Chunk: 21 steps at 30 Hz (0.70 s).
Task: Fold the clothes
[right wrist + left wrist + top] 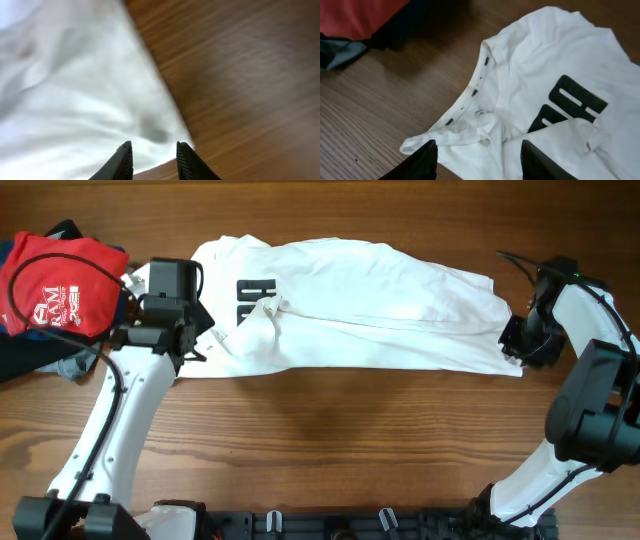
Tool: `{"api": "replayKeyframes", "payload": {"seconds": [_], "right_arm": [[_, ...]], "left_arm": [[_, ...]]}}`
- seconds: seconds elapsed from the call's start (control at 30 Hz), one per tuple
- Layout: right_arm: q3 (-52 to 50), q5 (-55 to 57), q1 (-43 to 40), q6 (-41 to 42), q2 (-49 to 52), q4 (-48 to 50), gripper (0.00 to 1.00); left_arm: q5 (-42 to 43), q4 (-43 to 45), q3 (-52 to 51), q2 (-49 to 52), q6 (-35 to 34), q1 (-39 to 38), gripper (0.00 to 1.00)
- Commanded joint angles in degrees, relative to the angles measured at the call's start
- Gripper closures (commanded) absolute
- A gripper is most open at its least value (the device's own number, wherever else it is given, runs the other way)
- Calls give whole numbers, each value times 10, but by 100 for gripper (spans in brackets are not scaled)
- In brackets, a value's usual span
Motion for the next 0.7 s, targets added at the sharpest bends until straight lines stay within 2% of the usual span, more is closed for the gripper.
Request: {"api": "replayKeyframes", "payload": {"seconds": [0.0, 0.13, 0.33, 0.43, 0.53, 0.67], "right_arm": [[-3, -51, 1, -30, -12, 5, 68], [-7, -51, 1, -30, -11, 11, 66], [-71, -51, 1, -30, -11, 92, 65], [-74, -37, 1, -29, -11, 71, 65], [-74, 80, 0, 59, -11, 16, 67], [-74, 94, -6, 90, -11, -8, 72]], "left_arm": [[73, -6, -2, 45, 1, 0, 46], [108, -4, -2, 134, 0, 0, 46], [116, 30, -2, 241, 1, 0, 43], [116, 23, -2, 273, 1, 0, 43], [116, -47, -2, 282, 1, 1, 44], [108, -153, -2, 282, 0, 1, 44]]}}
